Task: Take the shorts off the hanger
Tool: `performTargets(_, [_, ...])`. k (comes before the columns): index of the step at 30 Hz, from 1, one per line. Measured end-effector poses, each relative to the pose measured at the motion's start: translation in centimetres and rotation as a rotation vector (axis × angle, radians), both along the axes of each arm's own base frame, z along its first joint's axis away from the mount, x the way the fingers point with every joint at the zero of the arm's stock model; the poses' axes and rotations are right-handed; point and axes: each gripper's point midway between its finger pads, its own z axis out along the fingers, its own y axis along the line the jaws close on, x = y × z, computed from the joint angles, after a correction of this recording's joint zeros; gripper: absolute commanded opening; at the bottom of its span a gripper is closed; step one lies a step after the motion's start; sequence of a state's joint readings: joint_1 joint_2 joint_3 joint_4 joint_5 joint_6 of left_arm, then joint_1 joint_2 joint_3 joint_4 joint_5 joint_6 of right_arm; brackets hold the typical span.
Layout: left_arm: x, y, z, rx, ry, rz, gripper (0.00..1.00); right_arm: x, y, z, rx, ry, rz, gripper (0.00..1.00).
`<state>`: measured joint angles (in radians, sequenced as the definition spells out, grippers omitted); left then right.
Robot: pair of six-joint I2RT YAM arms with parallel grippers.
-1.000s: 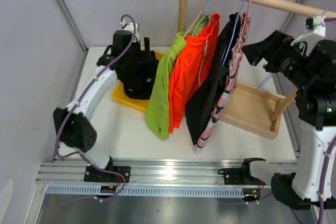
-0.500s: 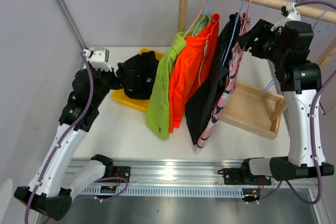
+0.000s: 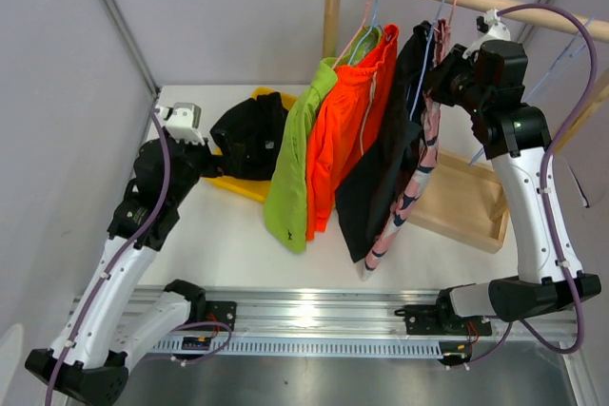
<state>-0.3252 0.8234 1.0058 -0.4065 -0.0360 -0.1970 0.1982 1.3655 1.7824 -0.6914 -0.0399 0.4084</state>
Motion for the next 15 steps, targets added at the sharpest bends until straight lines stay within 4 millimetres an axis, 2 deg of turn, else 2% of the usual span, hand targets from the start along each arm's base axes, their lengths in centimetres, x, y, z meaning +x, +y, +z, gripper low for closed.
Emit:
performTargets(2, [-0.4, -0.2, -0.2, -0.009, -0.001, -0.013, 0.99, 0.0, 0.0, 0.0, -0.004, -0.002, -0.006, 0.09])
performTargets(5, [-1.0, -0.7, -0.8, -0.012, 0.008, -0.037, 0.99, 0.0, -0.4, 0.2, -0.015, -0.005, -0.023, 0.00])
performTargets(8, [-1.6, -2.0, -1.1, -0.010, 0.021, -0.087, 0.99, -0.5, -0.9, 0.6, -0.032, 0.004, -0.040, 0.00])
performTargets(11, [-3.6, -5.4, -0.7, 0.010, 0.033, -0.218, 0.99, -1.1, -1.4, 1.7, -0.043, -0.003, -0.055, 0.00])
performTargets(13, [-5.6, -8.7, 1.1, 0.017, 0.016, -0.349, 0.99, -1.6, -1.9, 2.8, -0.050, -0.017, -0.076, 0.00])
performTargets(15, [-7.7, -11.9, 3.8, 0.008, -0.028, -0.468, 0.99, -2.3, -2.6, 4.0, -0.060, -0.033, -0.103, 0.00])
